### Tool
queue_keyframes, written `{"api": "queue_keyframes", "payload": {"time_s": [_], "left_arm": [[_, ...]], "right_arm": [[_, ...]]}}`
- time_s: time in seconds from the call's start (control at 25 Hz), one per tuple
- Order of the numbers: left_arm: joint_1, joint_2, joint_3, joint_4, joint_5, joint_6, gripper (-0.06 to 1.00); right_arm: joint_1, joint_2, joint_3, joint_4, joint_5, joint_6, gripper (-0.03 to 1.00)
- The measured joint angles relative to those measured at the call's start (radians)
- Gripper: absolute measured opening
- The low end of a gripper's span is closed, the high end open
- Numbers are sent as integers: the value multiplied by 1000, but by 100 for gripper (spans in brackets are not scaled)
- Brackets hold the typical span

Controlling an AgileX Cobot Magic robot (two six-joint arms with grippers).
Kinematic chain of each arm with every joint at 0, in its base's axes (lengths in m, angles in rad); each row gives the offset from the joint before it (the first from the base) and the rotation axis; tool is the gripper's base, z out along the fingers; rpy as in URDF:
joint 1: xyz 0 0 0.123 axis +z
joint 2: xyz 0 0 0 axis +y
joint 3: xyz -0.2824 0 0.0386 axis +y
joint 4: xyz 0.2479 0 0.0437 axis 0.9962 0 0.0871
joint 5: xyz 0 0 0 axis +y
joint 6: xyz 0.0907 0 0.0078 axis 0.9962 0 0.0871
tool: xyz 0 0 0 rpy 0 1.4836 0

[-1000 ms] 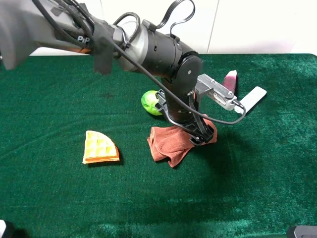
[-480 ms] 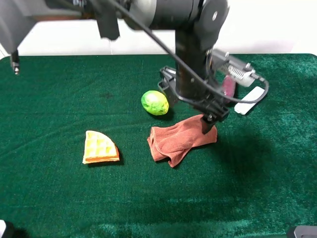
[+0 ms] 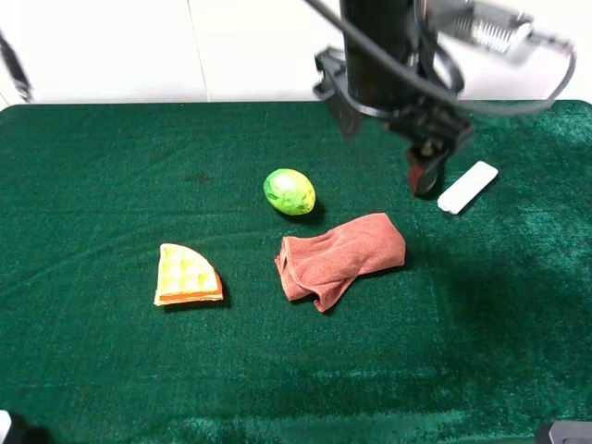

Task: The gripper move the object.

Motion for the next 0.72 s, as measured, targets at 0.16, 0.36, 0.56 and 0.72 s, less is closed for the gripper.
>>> {"api": "queue_keyframes", "payload": {"time_s": [0.16,0.36,0.56,0.72], "left_arm": [[0,-90,0,18,1,-15,98],[0,-194,9,64,2,-58,98],[3,-334,148,100,2,-118,98],[4,-475,303,148,2,-169,98]], "right_arm": [[0,0,0,0,0,0,70],[0,0,0,0,0,0,70],[0,0,0,0,0,0,70],[0,0,0,0,0,0,70]]}}
